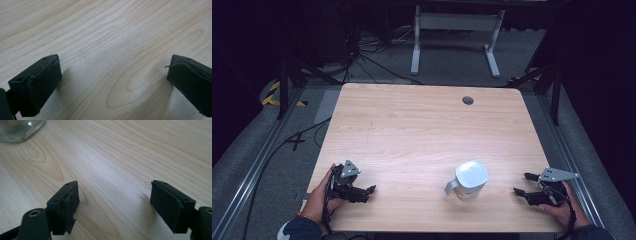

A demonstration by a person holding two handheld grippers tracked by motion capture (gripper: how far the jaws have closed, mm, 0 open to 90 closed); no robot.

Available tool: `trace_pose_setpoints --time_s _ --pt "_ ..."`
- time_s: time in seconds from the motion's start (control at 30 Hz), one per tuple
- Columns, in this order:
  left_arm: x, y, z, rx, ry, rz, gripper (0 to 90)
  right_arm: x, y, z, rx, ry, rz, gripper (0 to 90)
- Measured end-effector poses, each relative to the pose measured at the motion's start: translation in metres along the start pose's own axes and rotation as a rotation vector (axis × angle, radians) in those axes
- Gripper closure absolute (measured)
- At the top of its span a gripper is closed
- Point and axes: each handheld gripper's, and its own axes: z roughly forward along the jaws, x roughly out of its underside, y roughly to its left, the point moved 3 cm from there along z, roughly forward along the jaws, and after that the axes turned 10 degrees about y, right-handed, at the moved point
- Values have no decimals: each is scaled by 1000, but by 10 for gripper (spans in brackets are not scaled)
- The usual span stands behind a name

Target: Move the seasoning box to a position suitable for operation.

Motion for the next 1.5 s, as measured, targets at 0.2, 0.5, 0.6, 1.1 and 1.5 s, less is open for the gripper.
trace_pose_setpoints --time_s 0.2,0.5,0.6,1.1,1.5 --pt "-1 1 0 -4 -1 8 0 0 0 0 3 0 1 231" --pt "-1 -3 -4 15 12 26 68 1 1 -1 3 2 4 232" --pt "-4 -5 -4 29 6 48 147 1 1 -1 4 1 2 232" --pt "-49 -39 -6 73 -60 156 360 1 0 -1 4 1 1 231" --pt "-124 -114 -17 211 -212 310 589 1 1 -1 4 1 1 231"
